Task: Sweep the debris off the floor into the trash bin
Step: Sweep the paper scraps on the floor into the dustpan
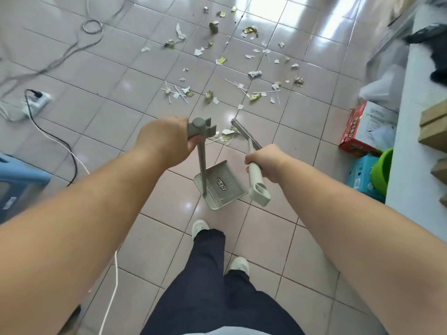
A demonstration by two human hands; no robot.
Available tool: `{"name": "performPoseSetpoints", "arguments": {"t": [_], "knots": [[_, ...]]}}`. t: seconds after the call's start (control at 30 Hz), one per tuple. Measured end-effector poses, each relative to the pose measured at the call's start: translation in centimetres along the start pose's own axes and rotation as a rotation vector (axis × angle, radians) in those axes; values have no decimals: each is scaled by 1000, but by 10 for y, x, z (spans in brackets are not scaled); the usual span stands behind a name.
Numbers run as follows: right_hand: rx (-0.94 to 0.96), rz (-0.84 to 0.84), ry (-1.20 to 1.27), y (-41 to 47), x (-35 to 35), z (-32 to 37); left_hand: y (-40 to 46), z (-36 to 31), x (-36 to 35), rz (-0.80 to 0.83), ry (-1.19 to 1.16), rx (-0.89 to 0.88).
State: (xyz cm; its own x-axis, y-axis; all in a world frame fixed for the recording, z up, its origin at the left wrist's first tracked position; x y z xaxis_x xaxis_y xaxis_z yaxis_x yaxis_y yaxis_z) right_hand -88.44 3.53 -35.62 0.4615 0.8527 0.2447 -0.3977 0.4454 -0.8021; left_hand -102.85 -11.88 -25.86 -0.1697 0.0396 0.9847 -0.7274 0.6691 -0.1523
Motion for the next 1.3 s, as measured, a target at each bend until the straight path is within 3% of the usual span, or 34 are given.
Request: {"name": "performPoseSetpoints", "arguments": {"t": [0.37, 0.83, 1.0, 1.3], "knots": [[-42, -84, -33, 86, -47, 56, 91, 81, -1, 4, -14, 98], [-87, -118, -87, 164, -34, 104, 180, 143, -26, 54, -17, 205], [-105, -138, -94, 183, -36, 114, 198, 161, -35, 159, -55, 190], [-145, -83, -117, 208, -65, 108, 200, 172, -49, 157, -90, 186]]}}
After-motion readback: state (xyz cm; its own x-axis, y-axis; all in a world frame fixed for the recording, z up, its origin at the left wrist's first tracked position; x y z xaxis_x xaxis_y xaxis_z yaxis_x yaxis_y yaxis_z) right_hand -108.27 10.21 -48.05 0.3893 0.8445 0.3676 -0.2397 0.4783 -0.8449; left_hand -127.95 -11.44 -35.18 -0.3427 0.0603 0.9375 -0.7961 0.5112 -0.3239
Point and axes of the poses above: each hand's wrist, its own y-axis towards the middle knuckle, its own x-axis out of the back of the hand, z = x × y, the point moved 7 cm from there along y, towards the middle knuckle, and after that the axes turned 1 degree about x, right-handed, at the moved point
